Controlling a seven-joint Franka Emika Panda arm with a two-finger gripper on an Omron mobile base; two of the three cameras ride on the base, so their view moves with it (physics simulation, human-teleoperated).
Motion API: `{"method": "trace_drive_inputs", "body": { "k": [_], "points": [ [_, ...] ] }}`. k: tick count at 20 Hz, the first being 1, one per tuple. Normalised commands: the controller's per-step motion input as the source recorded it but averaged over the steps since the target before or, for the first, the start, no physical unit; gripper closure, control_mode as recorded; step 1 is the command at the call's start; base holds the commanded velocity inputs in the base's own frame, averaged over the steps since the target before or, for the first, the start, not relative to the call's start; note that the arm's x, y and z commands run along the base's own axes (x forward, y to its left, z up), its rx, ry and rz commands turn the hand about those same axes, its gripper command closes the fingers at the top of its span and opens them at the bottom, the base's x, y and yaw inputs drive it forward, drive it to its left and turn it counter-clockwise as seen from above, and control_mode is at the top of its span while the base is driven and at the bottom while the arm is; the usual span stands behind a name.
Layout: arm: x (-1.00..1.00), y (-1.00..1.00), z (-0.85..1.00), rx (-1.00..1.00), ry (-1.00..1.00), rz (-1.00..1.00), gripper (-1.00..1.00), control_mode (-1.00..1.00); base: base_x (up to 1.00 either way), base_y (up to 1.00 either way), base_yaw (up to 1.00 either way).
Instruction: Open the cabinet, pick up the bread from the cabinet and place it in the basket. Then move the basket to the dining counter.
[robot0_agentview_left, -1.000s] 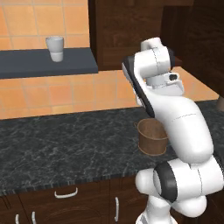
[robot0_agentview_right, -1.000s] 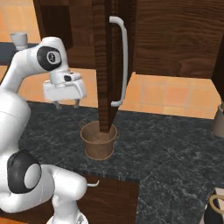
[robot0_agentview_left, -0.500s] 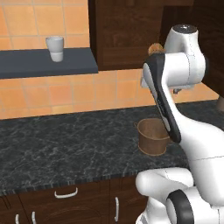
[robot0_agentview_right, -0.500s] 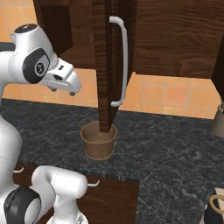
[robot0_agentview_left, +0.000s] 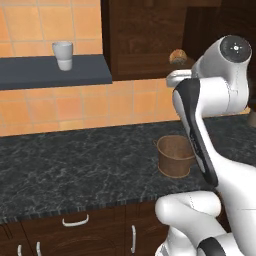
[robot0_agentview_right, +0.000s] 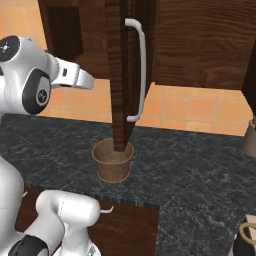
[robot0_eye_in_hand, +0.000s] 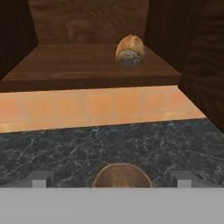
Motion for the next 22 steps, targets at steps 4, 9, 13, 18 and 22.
{"method": "trace_drive_inputs", "body": {
  "k": [4,9,13,18,22],
  "points": [
    [0.55,-0.04,0.53,-0.16,-0.18,-0.08,-1.0,-1.0,0.0,0.0,0.0],
    [0.81,-0.36,0.0,0.18,0.0,-0.02,-1.0,-1.0,0.0,0.0,0.0],
    [0.74,-0.41,0.08,0.24,0.0,-0.08,-1.0,-1.0,0.0,0.0,0.0],
    [0.51,-0.12,0.44,0.04,0.17,-0.08,-1.0,-1.0,0.0,0.0,0.0],
    [0.53,0.0,0.13,0.0,0.18,-0.03,-1.0,-1.0,0.0,0.0,0.0]
  ]
}}
